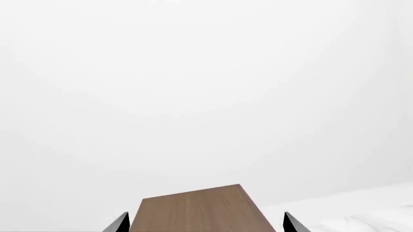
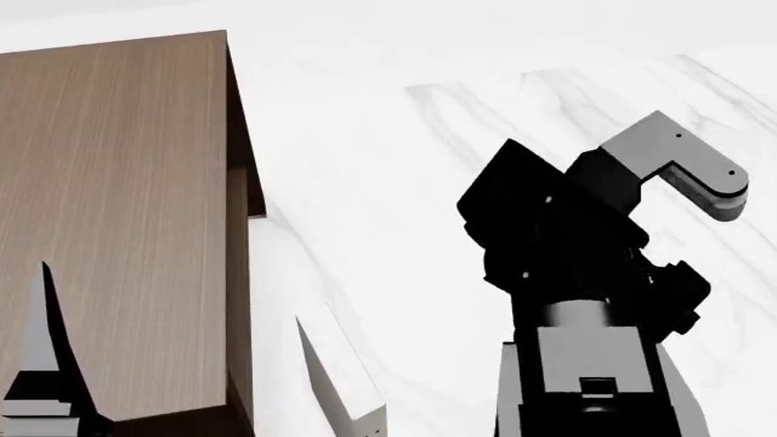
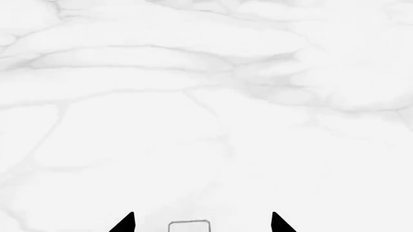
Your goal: Pick up the book in the middle and place it on the cabinet shelf.
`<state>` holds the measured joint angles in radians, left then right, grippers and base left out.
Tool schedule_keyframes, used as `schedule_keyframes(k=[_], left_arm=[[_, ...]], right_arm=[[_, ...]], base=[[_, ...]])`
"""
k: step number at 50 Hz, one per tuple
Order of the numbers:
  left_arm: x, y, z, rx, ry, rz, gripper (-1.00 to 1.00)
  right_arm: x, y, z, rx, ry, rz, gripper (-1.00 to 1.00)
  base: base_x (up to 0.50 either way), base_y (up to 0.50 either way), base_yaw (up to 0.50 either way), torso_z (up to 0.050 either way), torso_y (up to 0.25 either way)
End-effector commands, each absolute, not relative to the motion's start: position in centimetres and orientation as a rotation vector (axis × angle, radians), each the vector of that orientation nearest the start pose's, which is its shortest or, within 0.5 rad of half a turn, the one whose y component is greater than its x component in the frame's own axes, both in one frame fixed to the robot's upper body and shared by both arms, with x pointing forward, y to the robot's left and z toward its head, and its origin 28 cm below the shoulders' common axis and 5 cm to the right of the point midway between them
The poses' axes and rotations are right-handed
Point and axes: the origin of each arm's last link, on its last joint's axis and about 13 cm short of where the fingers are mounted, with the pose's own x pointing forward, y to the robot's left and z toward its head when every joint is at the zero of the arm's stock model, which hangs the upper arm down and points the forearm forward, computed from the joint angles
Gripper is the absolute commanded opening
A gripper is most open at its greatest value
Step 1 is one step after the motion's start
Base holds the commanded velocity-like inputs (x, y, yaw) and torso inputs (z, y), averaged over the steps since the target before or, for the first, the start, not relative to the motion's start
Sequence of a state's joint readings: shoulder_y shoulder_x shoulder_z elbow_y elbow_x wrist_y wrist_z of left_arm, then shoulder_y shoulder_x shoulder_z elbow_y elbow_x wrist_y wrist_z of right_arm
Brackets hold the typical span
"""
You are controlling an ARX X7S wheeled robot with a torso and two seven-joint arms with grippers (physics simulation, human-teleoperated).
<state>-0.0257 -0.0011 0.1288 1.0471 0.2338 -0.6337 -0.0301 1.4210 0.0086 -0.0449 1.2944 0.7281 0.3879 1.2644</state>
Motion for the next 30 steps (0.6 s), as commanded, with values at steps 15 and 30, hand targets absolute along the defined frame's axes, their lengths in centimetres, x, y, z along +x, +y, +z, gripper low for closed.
schedule_keyframes(k=[15,30], left_arm=[[15.7,19.9,17.9,0.120,-0.449,0.088,1.00],[15.7,19.8,17.9,0.122,-0.447,0.082,1.00]], right_arm=[[42.7,-6.9,22.6,0.514,0.695,-0.821,1.00],[42.6,-7.9,21.3,0.511,0.723,-0.844,1.00]], base=[[0.00,0.00,0.00,0.000,0.000],[0.00,0.00,0.00,0.000,0.000]])
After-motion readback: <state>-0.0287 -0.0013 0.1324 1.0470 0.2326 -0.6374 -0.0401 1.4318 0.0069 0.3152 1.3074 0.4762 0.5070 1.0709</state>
